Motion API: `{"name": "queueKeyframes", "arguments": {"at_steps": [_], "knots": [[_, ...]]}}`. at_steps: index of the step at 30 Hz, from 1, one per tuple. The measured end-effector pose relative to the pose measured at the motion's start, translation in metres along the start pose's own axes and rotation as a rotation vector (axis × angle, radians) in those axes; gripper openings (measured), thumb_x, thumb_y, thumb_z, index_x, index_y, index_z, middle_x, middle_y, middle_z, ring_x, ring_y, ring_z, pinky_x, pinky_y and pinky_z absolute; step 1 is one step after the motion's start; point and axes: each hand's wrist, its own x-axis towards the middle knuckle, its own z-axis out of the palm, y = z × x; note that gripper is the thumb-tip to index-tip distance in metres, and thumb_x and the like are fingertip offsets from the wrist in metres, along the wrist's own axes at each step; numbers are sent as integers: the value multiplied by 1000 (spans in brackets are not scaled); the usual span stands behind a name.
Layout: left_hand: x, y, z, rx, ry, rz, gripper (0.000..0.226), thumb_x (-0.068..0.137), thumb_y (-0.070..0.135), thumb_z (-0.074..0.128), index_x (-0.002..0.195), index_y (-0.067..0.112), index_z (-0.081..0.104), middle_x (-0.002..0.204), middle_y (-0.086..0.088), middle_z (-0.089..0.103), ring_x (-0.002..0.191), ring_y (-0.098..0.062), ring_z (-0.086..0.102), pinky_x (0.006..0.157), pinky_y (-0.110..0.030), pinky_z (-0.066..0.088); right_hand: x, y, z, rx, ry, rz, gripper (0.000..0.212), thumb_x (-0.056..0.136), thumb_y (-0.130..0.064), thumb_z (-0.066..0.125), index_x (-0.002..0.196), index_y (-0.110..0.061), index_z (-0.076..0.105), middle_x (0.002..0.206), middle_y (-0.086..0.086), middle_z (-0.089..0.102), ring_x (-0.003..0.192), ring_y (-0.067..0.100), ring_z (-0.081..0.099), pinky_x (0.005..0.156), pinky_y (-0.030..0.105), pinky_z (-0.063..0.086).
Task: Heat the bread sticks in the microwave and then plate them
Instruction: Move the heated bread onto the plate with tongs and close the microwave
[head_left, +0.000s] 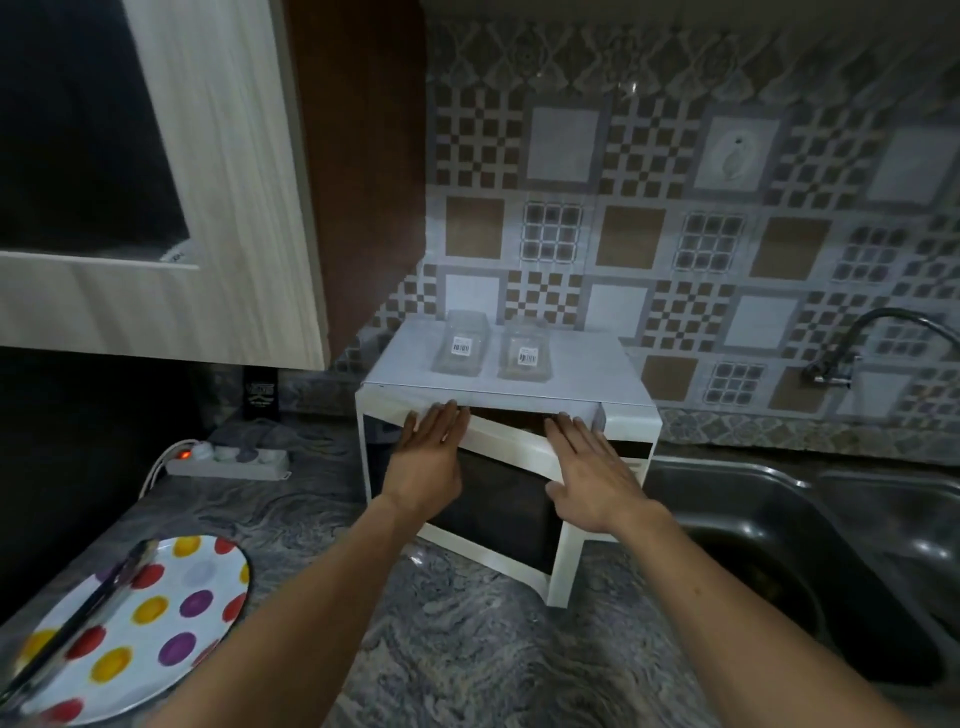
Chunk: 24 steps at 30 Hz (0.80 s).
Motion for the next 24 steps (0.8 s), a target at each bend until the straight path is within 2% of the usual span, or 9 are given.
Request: {"name": "queueKeyframes", "arguments": {"at_steps": [2, 4, 9, 15, 19, 21, 24], "knots": [[-5, -4, -10, -25, -86, 19, 72, 92, 24, 46, 156, 19, 13, 163, 1, 11, 151, -17, 8, 123, -46, 7, -13, -11, 0, -3, -9, 4, 84, 99, -36, 49, 159, -18, -7, 167, 5, -12, 153, 20, -10, 124, 37, -4], [-11, -9, -21, -59, -122, 27, 66, 98, 28, 36, 157, 22, 7, 164, 4, 5, 151, -14, 1, 123, -45, 1, -27, -24, -1, 1, -13, 7, 84, 100, -38, 48, 159, -19, -9, 166, 3, -13, 153, 18, -10, 123, 34, -6], [-24, -21, -34, -155, -154, 12, 56, 101, 37, 26, 155, 25, 17, 163, 6, 14, 151, -13, 7, 122, -49, 6, -60, -54, -1, 62, 23, -28, 84, 99, -44, 48, 160, -23, -7, 167, -5, -9, 153, 12, -5, 114, 26, -7], [-42, -38, -57, -244, -226, -34, 51, 103, 44, 22, 151, 28, 28, 161, 8, 21, 150, -15, 15, 120, -53, 8, -84, -90, -4, 113, -8, -109, 87, 94, -57, 47, 160, -27, 0, 167, -11, -3, 152, 11, 6, 122, 29, 2], [-50, -48, -73, -265, -283, -94, 49, 102, 47, 24, 148, 33, 33, 159, 9, 27, 147, -20, 25, 119, -55, 9, -91, -112, -11, 136, -21, -209, 85, 94, -57, 49, 160, -27, 4, 165, -15, -3, 150, 3, 3, 117, 22, -3], [-56, -52, -81, -278, -303, -123, 47, 102, 48, 26, 147, 37, 35, 157, 9, 31, 144, -21, 30, 119, -56, 8, -94, -123, -12, 155, -45, -239, 86, 93, -61, 48, 160, -28, 5, 166, -13, -2, 152, 6, 4, 117, 22, -2], [-62, -58, -88, -267, -342, -143, 47, 101, 50, 26, 147, 41, 35, 158, 11, 29, 144, -22, 30, 118, -56, 7, -95, -138, -9, 173, -53, -273, 89, 92, -68, 45, 160, -29, 4, 165, -15, -5, 150, 2, 0, 121, 25, -4]]}}
